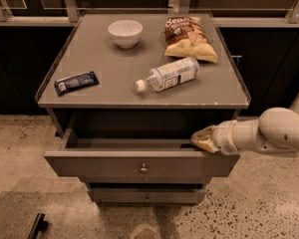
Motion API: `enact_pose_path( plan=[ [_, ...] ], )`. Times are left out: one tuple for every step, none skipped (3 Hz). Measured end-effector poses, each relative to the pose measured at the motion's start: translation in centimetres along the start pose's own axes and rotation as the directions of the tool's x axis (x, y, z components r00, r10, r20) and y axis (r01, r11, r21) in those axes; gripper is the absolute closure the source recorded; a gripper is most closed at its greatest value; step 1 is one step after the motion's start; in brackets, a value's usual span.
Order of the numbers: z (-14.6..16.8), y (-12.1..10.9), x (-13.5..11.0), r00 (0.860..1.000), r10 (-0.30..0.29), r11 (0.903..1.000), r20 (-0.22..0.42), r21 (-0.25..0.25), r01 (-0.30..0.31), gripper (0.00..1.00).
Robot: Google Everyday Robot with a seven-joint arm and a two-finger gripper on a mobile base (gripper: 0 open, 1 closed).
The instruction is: Open top drawer
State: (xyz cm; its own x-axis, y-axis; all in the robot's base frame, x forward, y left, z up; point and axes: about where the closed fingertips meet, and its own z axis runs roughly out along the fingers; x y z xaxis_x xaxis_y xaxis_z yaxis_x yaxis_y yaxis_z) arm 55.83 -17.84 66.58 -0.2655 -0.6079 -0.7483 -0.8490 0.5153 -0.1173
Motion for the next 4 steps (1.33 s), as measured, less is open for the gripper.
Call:
enact_pose_path(
  plan=[
    [0.0, 0.0, 0.0, 1.000, 0.000, 1.0000, 0.000, -0.001, 0.000, 1.00],
    [0.5, 1.5, 0.7, 1.000, 0.024, 0.9987, 0.002, -0.044, -0.024, 1.00],
    [0.4, 1.5, 0.7, 1.000, 0.024, 0.9987, 0.002, -0.045, -0.024, 1.00],
    [0.4, 3.6, 1.4, 0.997, 0.075, 0.9948, 0.016, -0.071, -0.073, 1.00]
  ],
)
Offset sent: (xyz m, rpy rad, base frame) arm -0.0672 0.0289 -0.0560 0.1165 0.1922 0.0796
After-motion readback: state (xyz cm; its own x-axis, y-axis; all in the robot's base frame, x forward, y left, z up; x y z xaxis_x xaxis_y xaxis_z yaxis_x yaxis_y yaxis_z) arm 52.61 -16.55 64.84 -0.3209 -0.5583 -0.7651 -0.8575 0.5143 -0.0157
